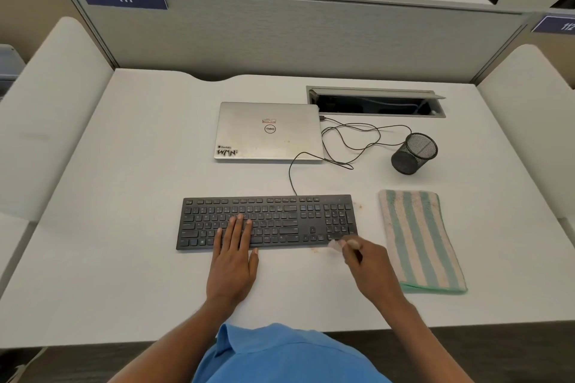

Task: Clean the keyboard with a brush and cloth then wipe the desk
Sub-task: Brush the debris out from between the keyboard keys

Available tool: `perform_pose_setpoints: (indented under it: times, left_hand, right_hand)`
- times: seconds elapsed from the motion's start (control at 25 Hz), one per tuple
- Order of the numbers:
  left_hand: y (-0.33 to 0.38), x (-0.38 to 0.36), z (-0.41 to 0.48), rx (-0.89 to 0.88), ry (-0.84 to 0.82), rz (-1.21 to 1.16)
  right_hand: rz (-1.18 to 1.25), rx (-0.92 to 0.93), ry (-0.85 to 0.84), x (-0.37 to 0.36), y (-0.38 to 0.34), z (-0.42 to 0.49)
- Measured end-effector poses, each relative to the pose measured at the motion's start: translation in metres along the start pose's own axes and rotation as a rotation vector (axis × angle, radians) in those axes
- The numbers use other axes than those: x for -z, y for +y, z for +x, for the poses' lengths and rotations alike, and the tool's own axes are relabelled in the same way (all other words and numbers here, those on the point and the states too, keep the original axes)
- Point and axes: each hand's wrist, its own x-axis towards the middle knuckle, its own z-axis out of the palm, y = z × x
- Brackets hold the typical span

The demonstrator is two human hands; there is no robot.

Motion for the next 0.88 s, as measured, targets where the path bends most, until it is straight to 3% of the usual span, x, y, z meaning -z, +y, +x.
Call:
perform_pose_setpoints:
  times: [0.2,0.32,0.44,0.72,0.88]
  left_hand:
    - [0.001,0.001,0.000,-0.004,-0.003,0.000]
    - [0.000,0.001,0.000,0.000,-0.006,0.013]
    - [0.001,0.002,0.000,0.000,-0.005,0.002]
    - [0.001,0.001,0.000,-0.003,-0.010,0.006]
    - [0.000,0.002,0.000,0.000,-0.014,0.010]
  right_hand:
    - [-0.015,0.070,-0.051,-0.018,0.007,-0.018]
    - [0.004,0.037,0.138,-0.017,0.008,-0.009]
    - [-0.143,-0.039,0.280,-0.005,0.018,-0.004]
    - [-0.146,0.075,0.128,-0.030,0.013,-0.004]
    - [0.039,0.004,0.189,-0.015,0.014,-0.010]
